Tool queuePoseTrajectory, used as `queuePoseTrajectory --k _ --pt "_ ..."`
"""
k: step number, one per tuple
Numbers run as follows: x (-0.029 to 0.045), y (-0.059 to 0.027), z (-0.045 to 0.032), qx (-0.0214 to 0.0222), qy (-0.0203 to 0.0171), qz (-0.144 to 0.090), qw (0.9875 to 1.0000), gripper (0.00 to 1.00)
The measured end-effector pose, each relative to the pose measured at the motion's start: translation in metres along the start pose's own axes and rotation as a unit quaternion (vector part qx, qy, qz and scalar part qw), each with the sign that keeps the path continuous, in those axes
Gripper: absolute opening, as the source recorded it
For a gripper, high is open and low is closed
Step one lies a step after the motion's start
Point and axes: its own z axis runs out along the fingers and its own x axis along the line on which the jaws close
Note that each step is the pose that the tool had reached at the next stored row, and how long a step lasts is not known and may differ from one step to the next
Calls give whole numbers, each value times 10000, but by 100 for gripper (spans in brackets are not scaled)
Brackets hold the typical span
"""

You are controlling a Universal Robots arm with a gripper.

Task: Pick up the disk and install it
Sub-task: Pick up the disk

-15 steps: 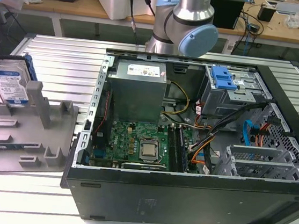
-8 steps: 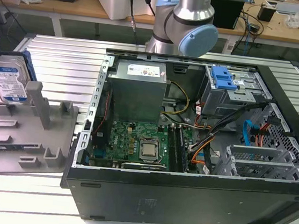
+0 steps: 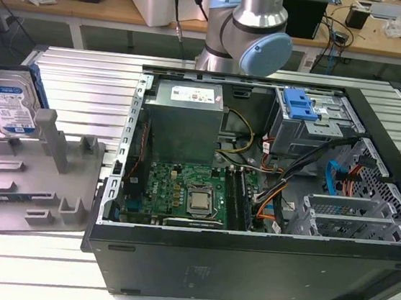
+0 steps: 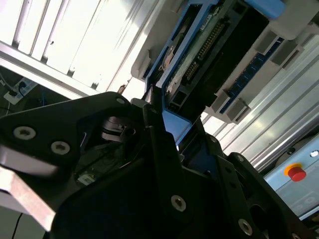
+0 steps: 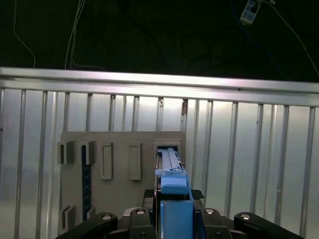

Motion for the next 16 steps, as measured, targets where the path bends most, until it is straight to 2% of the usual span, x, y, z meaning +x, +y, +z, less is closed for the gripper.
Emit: queuePoseTrajectory --k 10,12,16 --pt "15 -2 -171 -2 35 0 10000 36" --pt "22 -3 -251 -3 59 0 10000 36" --pt "29 -3 -335 -5 87 0 10000 36"
